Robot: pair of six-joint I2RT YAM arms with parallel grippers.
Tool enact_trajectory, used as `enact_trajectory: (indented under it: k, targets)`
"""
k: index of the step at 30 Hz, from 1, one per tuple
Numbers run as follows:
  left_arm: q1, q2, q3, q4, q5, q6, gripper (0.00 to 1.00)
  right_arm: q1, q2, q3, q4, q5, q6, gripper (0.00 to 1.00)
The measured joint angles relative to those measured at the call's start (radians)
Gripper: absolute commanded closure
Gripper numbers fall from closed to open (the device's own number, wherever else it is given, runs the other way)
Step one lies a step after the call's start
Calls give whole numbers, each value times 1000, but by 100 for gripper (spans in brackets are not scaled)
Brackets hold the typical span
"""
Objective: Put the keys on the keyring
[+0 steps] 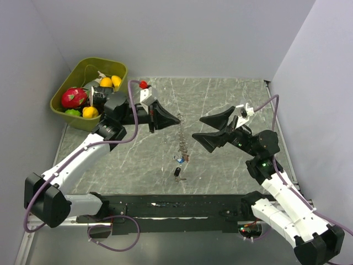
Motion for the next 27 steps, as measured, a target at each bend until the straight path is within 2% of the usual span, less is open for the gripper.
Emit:
enact_trajectory:
  k: [9, 16, 22, 27]
  targets:
    - [199, -113, -115, -115, -23, 52, 99, 16, 15, 2, -283, 45, -95, 0]
    - [378, -161, -196, -118, -28, 40, 99, 209, 169, 51, -537, 244, -163, 0]
    - [430, -172, -224, -122, -66, 6, 99, 367, 406, 140, -702, 436, -149, 10]
    - [438, -180, -224, -122, -99, -4, 99, 473, 603, 214, -813, 560, -113, 27]
